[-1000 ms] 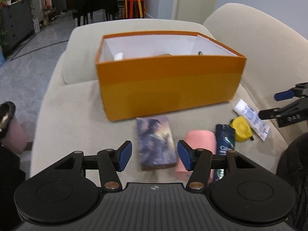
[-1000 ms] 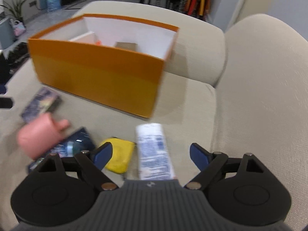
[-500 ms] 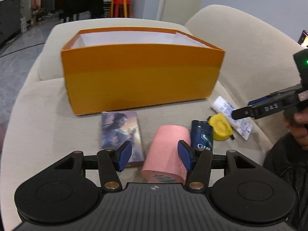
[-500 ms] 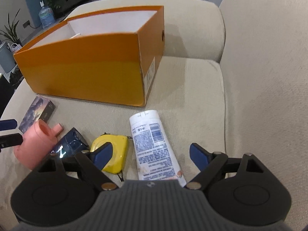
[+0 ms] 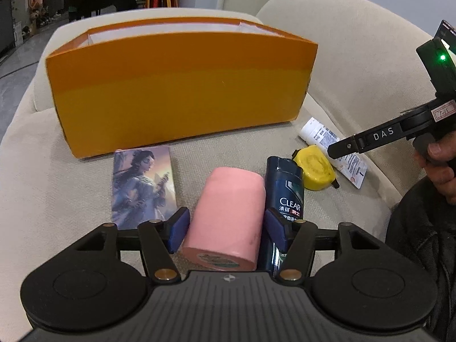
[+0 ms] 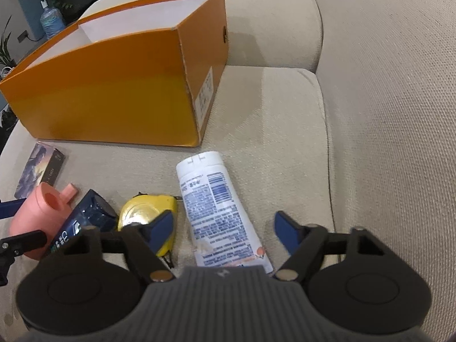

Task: Organize rigid objects
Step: 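Grasp the white lotion tube with the right tool while the left tool grasps the pink cylinder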

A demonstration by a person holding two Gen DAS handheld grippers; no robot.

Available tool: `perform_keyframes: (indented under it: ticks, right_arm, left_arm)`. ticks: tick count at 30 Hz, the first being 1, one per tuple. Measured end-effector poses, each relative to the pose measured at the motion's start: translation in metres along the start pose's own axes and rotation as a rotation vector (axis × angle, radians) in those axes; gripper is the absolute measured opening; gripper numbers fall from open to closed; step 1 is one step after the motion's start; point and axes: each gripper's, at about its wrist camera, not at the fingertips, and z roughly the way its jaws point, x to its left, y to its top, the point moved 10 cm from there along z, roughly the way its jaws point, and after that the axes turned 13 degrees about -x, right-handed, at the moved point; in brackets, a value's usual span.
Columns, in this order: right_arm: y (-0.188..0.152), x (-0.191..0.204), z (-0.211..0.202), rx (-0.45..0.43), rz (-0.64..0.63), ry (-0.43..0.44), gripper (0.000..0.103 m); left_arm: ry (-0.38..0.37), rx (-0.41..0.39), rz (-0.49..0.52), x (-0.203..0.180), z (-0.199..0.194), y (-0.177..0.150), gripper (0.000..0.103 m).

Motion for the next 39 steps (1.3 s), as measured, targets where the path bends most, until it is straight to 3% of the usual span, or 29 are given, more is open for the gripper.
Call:
perform_keyframes:
  ticks: [11,16,19,23,27,32,35,39]
  right_arm:
    - [-0.005,0.012,0.017,0.042,-0.079,-0.014,0.057]
    - [-0.005,0.017,0.025,0.036,-0.122,-0.031,0.057]
    - [-0.004,0.019,0.026,0.026,-0.128,-0.027,0.051]
    - [-0.001,0.013,0.023,0.01,-0.092,-0.032,0.05]
    - [0.007,0.0,0.025,-0.024,-0.022,-0.073,0.049]
    - [0.006,0.007,0.03,-0.035,-0.07,-0.093,0.049]
    - [0.006,0.008,0.028,-0.04,-0.075,-0.098,0.049]
    - [0.005,0.009,0.026,-0.034,-0.078,-0.101,0.05]
  left_arm:
    - [-0.006,0.016,-0.083,0.007,0.004,0.0,0.068]
    - [-0.007,0.013,-0.066,0.008,-0.001,-0.003,0.068]
    - [0.001,0.02,-0.046,0.006,-0.007,-0.005,0.067]
    - [0.045,0.031,-0.028,0.011,-0.022,-0.017,0.067]
    - [0.062,0.034,-0.085,0.024,-0.039,-0.03,0.067]
    - [0.14,0.014,-0.097,0.04,-0.058,-0.043,0.067]
    - [0.143,-0.013,-0.155,0.047,-0.06,-0.044,0.067]
    - [0.142,-0.009,-0.149,0.045,-0.054,-0.047,0.063]
